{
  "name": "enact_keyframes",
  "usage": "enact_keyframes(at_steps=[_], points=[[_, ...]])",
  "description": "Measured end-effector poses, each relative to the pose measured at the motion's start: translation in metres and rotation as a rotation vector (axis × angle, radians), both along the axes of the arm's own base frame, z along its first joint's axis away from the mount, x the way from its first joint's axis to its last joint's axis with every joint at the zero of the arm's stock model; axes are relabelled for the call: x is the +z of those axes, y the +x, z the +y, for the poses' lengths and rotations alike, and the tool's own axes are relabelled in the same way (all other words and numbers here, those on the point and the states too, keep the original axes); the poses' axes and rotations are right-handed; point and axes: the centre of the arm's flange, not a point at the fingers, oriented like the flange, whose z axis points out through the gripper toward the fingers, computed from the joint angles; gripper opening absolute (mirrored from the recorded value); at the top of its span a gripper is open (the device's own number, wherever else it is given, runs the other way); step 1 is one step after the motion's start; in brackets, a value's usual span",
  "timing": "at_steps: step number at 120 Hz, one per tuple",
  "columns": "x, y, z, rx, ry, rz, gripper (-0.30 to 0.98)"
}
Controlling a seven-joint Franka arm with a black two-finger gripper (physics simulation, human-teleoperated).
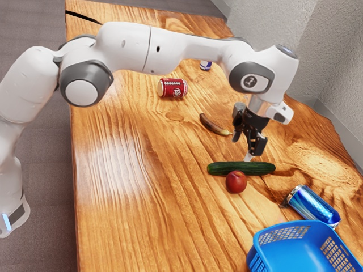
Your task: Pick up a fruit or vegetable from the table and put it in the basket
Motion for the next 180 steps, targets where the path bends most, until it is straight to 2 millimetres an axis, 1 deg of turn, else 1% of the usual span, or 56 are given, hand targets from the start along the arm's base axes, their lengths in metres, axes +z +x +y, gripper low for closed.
enact_keyframes(at_steps=[12,24,42,65,105,124,180], points=[[-0.003,-0.004,-0.023,-0.015,-0.003,-0.026,0.69],[-0.008,-0.003,-0.029,-0.009,-0.005,-0.043,0.69],[-0.026,-0.003,-0.030,0.009,-0.002,-0.038,0.69],[-0.043,-0.003,-0.033,0.023,-0.001,-0.039,0.69],[-0.055,-0.003,-0.035,0.039,0.000,-0.042,0.69],[-0.056,-0.004,-0.039,0.039,0.000,-0.043,0.69],[-0.077,-0.005,-0.039,0.049,0.007,-0.021,0.69]])
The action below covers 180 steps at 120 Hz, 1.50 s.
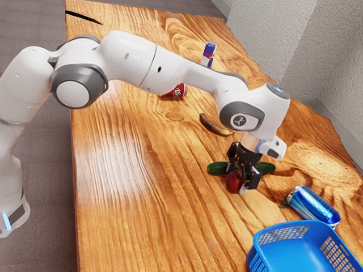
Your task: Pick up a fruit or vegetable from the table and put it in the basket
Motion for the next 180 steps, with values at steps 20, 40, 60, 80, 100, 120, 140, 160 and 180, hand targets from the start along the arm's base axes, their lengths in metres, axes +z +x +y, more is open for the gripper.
enact_keyframes(at_steps=[20,40,60,80,100,120,140,160,180], points=[[-0.008,0.001,0.000,0.001,0.002,0.007,0.69],[-0.009,0.000,-0.005,-0.005,0.003,0.007,0.55],[-0.014,-0.002,-0.009,-0.009,0.008,0.010,0.40],[-0.003,-0.002,-0.008,-0.012,0.015,-0.015,0.31],[0.081,-0.004,-0.022,-0.031,-0.015,-0.133,0.39],[0.157,-0.011,-0.086,-0.114,-0.063,-0.229,0.41],[0.134,-0.037,-0.196,-0.253,-0.079,-0.197,0.40],[0.113,-0.051,-0.246,-0.302,-0.125,-0.197,0.40],[0.106,-0.027,-0.254,-0.253,-0.176,-0.316,0.41]])
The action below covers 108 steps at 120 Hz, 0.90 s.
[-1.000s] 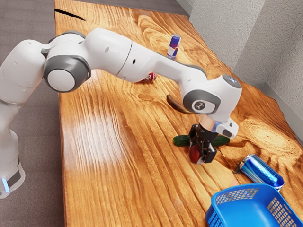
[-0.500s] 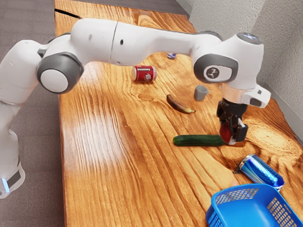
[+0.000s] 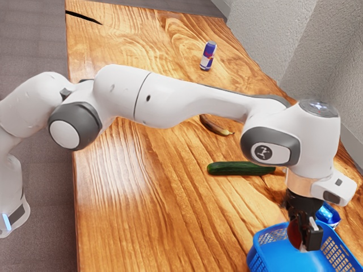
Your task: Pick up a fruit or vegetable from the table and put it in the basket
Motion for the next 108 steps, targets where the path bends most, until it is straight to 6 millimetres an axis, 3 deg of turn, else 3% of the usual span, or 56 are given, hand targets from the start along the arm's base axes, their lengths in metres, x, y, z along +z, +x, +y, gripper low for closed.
enact_keyframes(at_steps=[12,30,51,77,86,90,101,108], points=[[-0.007,0.016,0.001,0.015,0.003,-0.104,0.40],[-0.008,0.025,-0.007,-0.016,0.028,-0.251,0.42],[-0.002,0.026,-0.013,-0.033,0.009,-0.321,0.61],[0.015,0.024,-0.008,-0.026,-0.009,-0.354,0.67],[0.013,0.024,-0.007,-0.023,-0.013,-0.343,0.68],[0.018,0.013,-0.021,-0.055,0.014,-0.366,0.68],[0.025,-0.036,-0.083,-0.194,0.139,-0.469,0.68],[0.026,-0.053,-0.101,-0.236,0.165,-0.491,0.68]])
